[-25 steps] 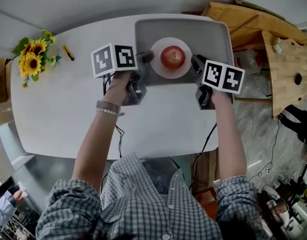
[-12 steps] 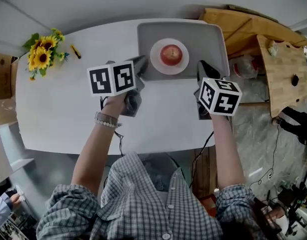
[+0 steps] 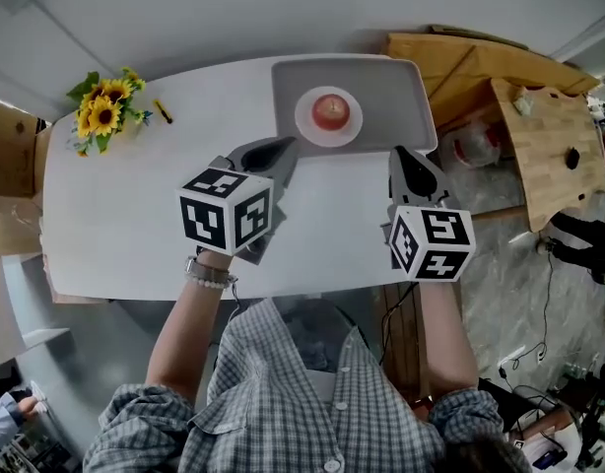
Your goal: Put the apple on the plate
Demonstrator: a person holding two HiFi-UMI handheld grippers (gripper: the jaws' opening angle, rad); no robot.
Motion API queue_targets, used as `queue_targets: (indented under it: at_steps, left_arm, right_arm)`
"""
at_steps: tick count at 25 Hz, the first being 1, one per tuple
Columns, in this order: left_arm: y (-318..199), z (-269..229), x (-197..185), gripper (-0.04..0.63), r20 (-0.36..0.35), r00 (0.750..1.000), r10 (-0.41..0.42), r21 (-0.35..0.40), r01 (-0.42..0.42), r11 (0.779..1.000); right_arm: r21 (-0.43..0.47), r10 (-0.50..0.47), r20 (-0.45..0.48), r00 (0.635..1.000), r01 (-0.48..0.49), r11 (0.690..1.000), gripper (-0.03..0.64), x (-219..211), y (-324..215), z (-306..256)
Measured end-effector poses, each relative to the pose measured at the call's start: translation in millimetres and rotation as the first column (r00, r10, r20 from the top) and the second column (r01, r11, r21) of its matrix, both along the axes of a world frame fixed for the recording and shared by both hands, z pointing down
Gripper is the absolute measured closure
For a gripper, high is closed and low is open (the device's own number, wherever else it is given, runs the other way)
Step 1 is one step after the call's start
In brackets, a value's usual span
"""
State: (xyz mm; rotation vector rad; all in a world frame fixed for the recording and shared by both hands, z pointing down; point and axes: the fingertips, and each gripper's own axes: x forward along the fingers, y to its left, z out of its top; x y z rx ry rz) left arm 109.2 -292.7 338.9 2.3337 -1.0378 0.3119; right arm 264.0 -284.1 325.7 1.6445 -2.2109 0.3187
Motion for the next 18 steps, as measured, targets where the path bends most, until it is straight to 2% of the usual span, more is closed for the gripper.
queue_targets:
  at_steps: [4, 11, 18]
  left_arm:
    - [24, -23, 0, 0.584, 0.02, 0.999, 0.026, 0.078, -0.028, 0.997]
    - [78, -51, 0, 0.586, 0.035, 0.998, 0.057, 0.17, -0.063, 0.983]
    - [123, -65, 10, 0.586, 0.008, 0.997, 0.075, 0.203, -0.075, 0.976]
  right_arm:
    - [0.052, 0.004, 0.006, 1.0, -0.005, 0.999, 0.595, -2, 29, -21]
    - [0.12, 0.028, 0.035, 0.999, -0.032, 0.992, 0.597, 11, 86, -47]
    - [0.141, 0.072, 0.078, 0.994, -0.083, 0.987, 0.597, 27, 130, -62]
